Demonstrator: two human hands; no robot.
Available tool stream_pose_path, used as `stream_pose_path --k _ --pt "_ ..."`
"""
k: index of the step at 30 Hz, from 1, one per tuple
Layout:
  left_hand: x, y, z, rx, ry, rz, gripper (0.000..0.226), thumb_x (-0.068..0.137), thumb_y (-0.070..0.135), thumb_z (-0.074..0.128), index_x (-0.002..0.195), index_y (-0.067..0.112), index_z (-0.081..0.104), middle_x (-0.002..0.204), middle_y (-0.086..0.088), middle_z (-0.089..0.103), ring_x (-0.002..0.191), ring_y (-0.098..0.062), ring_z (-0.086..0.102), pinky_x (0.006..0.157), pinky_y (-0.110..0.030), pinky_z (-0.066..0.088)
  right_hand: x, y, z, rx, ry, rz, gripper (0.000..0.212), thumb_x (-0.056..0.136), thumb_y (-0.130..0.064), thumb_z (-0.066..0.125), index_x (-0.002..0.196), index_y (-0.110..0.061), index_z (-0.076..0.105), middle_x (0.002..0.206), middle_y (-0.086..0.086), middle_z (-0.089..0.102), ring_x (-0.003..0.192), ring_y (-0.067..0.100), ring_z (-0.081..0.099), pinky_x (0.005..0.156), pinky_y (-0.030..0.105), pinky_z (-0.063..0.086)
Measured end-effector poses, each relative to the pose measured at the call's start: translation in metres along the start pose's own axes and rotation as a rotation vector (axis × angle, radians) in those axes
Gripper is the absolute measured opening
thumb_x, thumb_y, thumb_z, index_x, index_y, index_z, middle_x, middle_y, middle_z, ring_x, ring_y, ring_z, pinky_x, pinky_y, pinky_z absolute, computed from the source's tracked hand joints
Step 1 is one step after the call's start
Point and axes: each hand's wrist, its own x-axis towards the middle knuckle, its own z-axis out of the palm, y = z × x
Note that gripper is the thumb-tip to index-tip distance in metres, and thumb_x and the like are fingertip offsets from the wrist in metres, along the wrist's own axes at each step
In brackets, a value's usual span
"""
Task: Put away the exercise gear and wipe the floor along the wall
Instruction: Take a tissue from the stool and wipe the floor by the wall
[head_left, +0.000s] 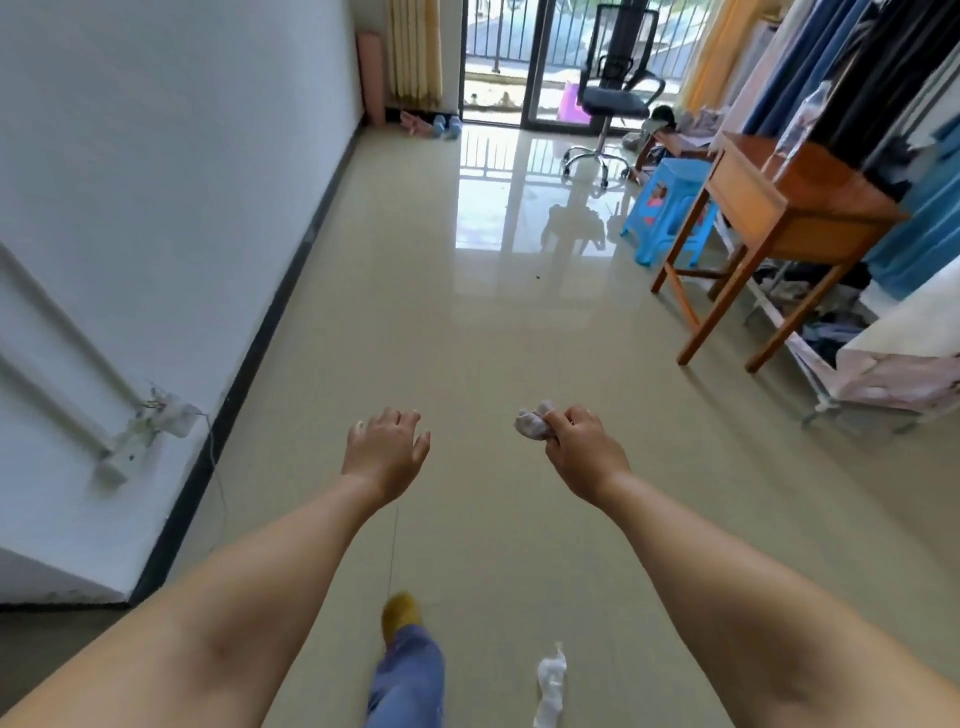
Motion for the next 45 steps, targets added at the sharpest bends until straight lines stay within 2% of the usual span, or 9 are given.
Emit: stream_pose_path --k 5,11,17,21,25,29,33,38,45 --pt "0.120 -0.027 -0.013 0.000 -0.007 -0.035 0.042 0.098 0.038 0.031 0.134 0.018 0.043 0.133 -0.007 0.048 0.123 -0.024 0.044 0.105 -0.041 0.028 0.134 -0.007 0.001 0.015 -0.010 -0.025 0.043 0.098 -0.024 0.038 0.141 -0.022 0.036 0.127 0.009 0.046 0.121 0.028 0.040 0.081 0.034 0.043" --pt "0.278 -0.046 -0.068 -0.003 0.020 -0.026 0.043 0.098 0.037 0.033 0.135 0.018 0.043 0.133 -0.008 0.048 0.123 -0.025 0.044 0.102 -0.039 0.030 0.283 -0.024 -0.018 0.052 -0.024 -0.027 0.044 0.098 -0.023 0.038 0.142 -0.023 0.034 0.127 0.007 0.046 0.121 0.027 0.041 0.080 0.033 0.043" --pt "0.416 -0.055 -0.076 -0.006 0.010 -0.056 0.042 0.098 0.038 0.033 0.135 0.018 0.042 0.132 -0.007 0.049 0.122 -0.024 0.045 0.102 -0.038 0.031 0.437 -0.012 -0.024 0.056 -0.047 -0.074 0.043 0.098 -0.024 0.038 0.141 -0.023 0.035 0.125 0.006 0.046 0.121 0.025 0.040 0.078 0.033 0.044" --pt "0.506 -0.067 -0.074 -0.042 0.015 -0.186 0.043 0.098 0.037 0.032 0.135 0.017 0.041 0.132 -0.008 0.048 0.122 -0.025 0.044 0.101 -0.038 0.032 0.554 -0.004 -0.024 0.041 -0.099 -0.165 0.041 0.099 -0.023 0.037 0.140 -0.021 0.035 0.125 0.007 0.045 0.121 0.025 0.039 0.074 0.031 0.041" --pt "0.572 -0.082 -0.077 -0.105 0.040 -0.346 0.043 0.098 0.037 0.031 0.136 0.017 0.041 0.134 -0.007 0.047 0.123 -0.024 0.044 0.100 -0.038 0.033 0.674 -0.013 -0.038 -0.005 -0.172 -0.346 0.041 0.098 -0.019 0.037 0.139 -0.017 0.037 0.126 0.010 0.045 0.121 0.027 0.039 0.085 0.032 0.041" --pt "0.612 -0.109 -0.081 -0.179 0.049 -0.505 0.044 0.099 0.036 0.029 0.137 0.017 0.038 0.135 -0.006 0.046 0.121 -0.024 0.044 0.097 -0.038 0.035 0.771 -0.042 -0.039 -0.060 -0.230 -0.459 0.040 0.098 -0.018 0.039 0.138 -0.016 0.039 0.124 0.011 0.046 0.121 0.028 0.040 0.086 0.031 0.040" --pt "0.628 -0.161 -0.068 -0.254 0.046 -0.703 0.044 0.099 0.035 0.028 0.136 0.015 0.039 0.133 -0.007 0.046 0.117 -0.023 0.047 0.096 -0.036 0.038 0.852 -0.105 -0.011 -0.121 -0.309 -0.600 0.038 0.097 -0.020 0.039 0.135 -0.019 0.042 0.124 0.008 0.046 0.121 0.027 0.041 0.081 0.033 0.044" --pt "0.641 -0.238 -0.056 -0.300 -0.012 -0.953 0.040 0.099 0.034 0.027 0.130 0.013 0.042 0.130 -0.008 0.047 0.115 -0.025 0.047 0.091 -0.037 0.038 0.914 -0.180 0.039 -0.154 -0.420 -0.742 0.034 0.097 -0.020 0.039 0.130 -0.019 0.045 0.122 0.006 0.048 0.118 0.025 0.043 0.076 0.032 0.045" --pt "0.672 -0.285 -0.045 -0.424 0.030 -1.121 0.041 0.099 0.034 0.029 0.133 0.014 0.039 0.130 -0.008 0.047 0.116 -0.026 0.046 0.092 -0.037 0.038 0.988 -0.277 0.095 -0.249 -0.576 -0.932 0.036 0.096 -0.020 0.040 0.132 -0.017 0.045 0.121 0.007 0.048 0.118 0.026 0.043 0.080 0.033 0.042"
